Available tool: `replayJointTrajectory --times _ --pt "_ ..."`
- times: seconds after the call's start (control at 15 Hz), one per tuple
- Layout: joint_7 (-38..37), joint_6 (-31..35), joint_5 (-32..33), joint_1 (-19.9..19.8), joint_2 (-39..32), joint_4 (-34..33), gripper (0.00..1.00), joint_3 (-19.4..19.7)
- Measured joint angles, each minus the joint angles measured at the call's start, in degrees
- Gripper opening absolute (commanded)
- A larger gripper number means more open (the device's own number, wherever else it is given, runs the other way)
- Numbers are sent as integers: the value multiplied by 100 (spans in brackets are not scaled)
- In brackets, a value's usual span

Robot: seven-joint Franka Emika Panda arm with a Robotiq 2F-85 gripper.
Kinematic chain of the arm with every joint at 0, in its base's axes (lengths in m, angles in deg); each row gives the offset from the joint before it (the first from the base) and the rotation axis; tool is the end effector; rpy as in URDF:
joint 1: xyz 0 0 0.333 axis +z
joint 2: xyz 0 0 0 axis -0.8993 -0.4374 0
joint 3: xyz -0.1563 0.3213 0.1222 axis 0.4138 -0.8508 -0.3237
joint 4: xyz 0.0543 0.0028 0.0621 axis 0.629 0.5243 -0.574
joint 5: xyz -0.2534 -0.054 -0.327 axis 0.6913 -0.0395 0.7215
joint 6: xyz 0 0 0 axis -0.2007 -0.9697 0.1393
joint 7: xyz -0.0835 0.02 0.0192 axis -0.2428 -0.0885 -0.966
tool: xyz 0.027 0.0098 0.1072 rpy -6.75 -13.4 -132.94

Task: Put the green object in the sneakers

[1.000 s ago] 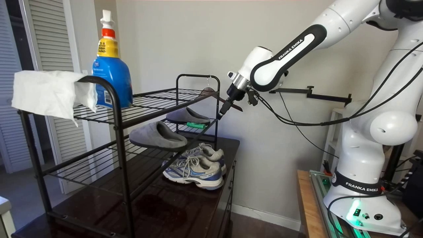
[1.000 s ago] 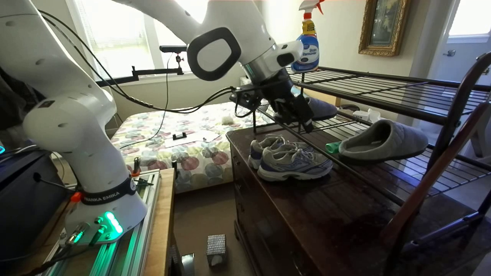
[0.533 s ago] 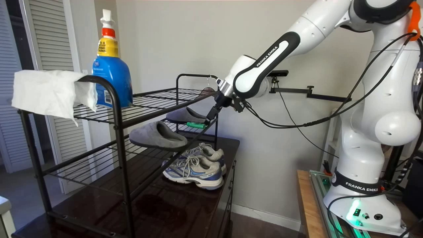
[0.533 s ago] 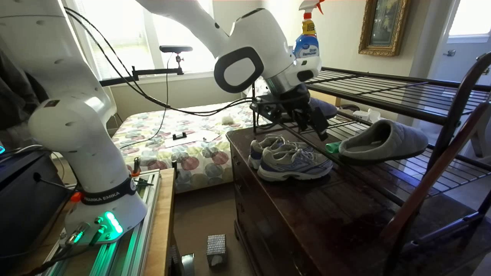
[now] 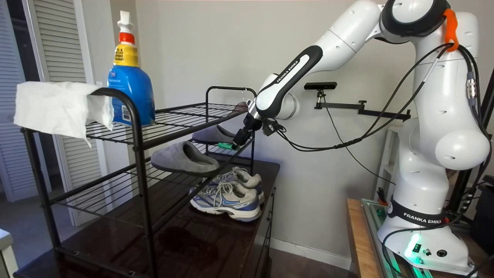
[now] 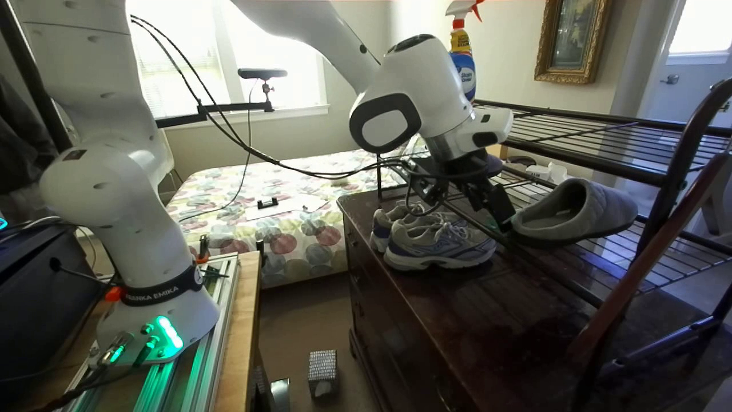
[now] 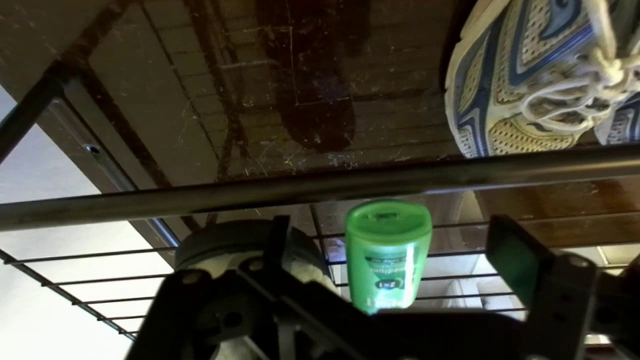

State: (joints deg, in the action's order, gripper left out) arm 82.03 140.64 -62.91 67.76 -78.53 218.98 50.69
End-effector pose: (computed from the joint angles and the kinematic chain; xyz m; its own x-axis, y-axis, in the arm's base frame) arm 0.5675 -0.1167 0.3768 0.8613 -0.0435 0.5063 -0.0686 -0.9972 0.0309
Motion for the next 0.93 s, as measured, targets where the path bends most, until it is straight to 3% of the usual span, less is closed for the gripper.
replayJointTrajectory --times 0.07,0.13,0.67,0.93 --pt "124 -23 -193 -70 -32 -71 74 -56" --pt "243 -46 -370 -141 -61 -133 74 -114" --pt "1130 -670 -1061 -498 -225 -516 18 -430" --pt "1298 -749 -1061 -520 -284 -602 18 -431"
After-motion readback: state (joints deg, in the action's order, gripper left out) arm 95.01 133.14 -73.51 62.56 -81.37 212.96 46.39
